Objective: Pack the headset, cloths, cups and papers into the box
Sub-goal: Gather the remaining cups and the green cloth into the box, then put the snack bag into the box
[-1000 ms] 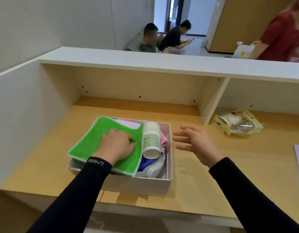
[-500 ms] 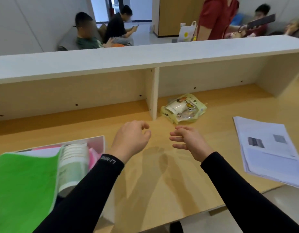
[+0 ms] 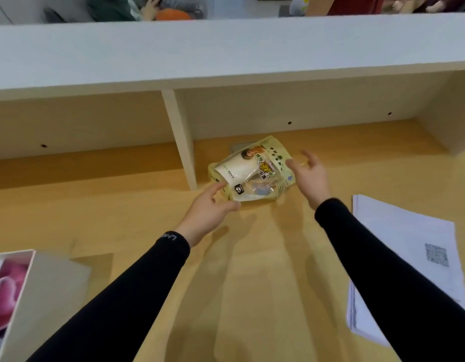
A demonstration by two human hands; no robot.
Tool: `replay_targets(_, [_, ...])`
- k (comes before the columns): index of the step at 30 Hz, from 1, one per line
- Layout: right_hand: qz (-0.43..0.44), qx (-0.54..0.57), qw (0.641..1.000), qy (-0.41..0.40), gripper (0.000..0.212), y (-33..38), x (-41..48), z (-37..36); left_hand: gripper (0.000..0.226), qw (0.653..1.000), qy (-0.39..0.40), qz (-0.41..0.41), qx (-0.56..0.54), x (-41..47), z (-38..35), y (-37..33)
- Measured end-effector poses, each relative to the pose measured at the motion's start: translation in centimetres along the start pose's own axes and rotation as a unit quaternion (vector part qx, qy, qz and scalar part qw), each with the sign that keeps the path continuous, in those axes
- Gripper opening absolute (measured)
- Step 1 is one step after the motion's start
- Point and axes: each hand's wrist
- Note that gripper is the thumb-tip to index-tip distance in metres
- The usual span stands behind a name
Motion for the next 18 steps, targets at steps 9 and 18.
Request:
replay_targets(9, [-0.034,-0.089,0.987,0.127,0.079,-0.3,7.8,-1.7,0.080,0.996,0.008,0.031,-0.087,4.3,-1.4,-1.5])
replay_targets(18, [-0.137,0.009,0.979,0.153,0.060,-1.7,5.1,-1.5,0.063,0.988,-0.097,0.024,-0.119,3.3,-0.9,-1.2])
Point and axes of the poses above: each hand's wrist, its own x-axis towards the middle knuckle, its own z-axis out of the back of the hand, y = z × x
